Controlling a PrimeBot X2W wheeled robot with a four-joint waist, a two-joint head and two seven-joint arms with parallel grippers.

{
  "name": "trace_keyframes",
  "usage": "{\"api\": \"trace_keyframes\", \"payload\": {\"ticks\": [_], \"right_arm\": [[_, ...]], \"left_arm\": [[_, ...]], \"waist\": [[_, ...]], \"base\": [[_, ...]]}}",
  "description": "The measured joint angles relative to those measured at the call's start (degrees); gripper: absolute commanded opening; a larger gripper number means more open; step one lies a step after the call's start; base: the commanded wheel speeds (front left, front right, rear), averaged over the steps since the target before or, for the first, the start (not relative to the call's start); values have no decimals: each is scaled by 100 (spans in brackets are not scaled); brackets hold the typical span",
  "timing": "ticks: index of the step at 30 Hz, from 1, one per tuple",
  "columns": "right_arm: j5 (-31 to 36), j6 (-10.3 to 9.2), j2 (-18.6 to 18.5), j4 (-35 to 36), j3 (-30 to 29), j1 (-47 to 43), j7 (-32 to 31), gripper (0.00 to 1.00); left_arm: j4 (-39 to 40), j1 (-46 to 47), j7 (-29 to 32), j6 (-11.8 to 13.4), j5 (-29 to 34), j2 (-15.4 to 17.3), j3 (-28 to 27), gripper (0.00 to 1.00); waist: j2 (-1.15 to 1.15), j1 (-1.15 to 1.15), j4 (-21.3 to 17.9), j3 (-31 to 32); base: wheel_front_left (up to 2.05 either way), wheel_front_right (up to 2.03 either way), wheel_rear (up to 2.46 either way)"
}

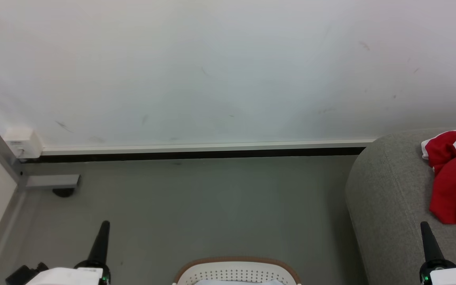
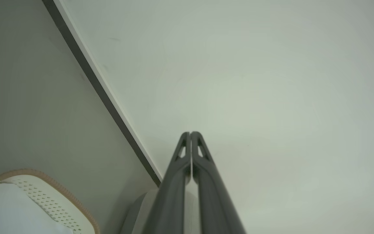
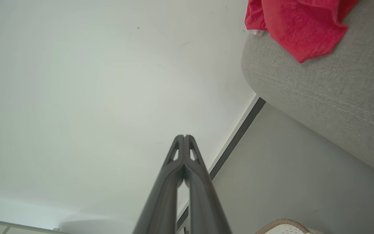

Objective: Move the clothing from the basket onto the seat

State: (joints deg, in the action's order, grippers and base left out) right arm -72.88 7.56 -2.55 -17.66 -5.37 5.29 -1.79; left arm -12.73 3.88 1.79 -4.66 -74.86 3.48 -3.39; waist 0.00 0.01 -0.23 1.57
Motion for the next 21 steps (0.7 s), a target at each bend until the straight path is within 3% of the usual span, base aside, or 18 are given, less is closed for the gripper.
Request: {"api": "trace_keyframes", "payload": {"ticks": [21], "right_arm": [[-1044,-1,-42,142,-34,80,-227,0]], "left_arm": [[111,101,242,25,-920,-42,-172,0]], "waist": [[0,0,10,-71]], "base": [[0,0,0]]}}
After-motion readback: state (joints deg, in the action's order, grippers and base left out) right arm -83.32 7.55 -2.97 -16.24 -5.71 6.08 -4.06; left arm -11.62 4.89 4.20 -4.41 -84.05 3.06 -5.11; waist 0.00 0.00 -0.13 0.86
